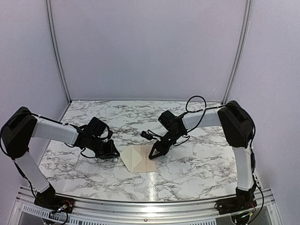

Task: Place the letter into the envelope and seal it

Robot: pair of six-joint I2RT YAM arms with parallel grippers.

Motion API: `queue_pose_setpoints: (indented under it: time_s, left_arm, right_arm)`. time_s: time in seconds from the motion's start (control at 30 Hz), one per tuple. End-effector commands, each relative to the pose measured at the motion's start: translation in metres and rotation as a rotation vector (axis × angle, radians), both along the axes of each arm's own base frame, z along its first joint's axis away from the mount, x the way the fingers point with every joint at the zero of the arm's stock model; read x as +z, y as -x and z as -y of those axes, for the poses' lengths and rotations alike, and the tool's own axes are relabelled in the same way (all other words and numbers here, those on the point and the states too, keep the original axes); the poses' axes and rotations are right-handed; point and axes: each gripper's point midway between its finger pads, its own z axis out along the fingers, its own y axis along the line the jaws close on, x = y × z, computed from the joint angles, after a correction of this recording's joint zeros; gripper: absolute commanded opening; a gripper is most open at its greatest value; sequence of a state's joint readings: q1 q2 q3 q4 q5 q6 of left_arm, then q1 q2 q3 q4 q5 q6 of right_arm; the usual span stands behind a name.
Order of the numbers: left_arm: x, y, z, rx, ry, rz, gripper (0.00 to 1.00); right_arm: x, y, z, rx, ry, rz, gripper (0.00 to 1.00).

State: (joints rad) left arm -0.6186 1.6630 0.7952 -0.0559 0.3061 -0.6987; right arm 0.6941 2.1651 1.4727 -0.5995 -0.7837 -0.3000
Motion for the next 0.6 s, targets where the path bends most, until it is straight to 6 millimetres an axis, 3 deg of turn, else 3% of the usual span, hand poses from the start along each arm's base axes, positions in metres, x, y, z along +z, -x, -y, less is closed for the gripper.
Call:
queue_pose_setpoints:
  time_s: [0.0, 0.3, 0.57]
  left_arm:
    - [0.017, -0.012, 0.023, -0.050, 0.124, 0.054, 0.00]
    - [0.025, -0.019, 0.047, -0.090, 0.213, 0.066, 0.00]
    - [0.027, -0.016, 0.082, -0.165, 0.245, 0.073, 0.00]
  right_arm:
    - [-0.011, -0.006, -0.002, -0.001, 0.035, 0.017, 0.01]
    - [-0.020, -0.004, -0.002, 0.001, 0.051, -0.006, 0.01]
    - [-0.020, -0.003, -0.001, -0.001, 0.052, -0.011, 0.01]
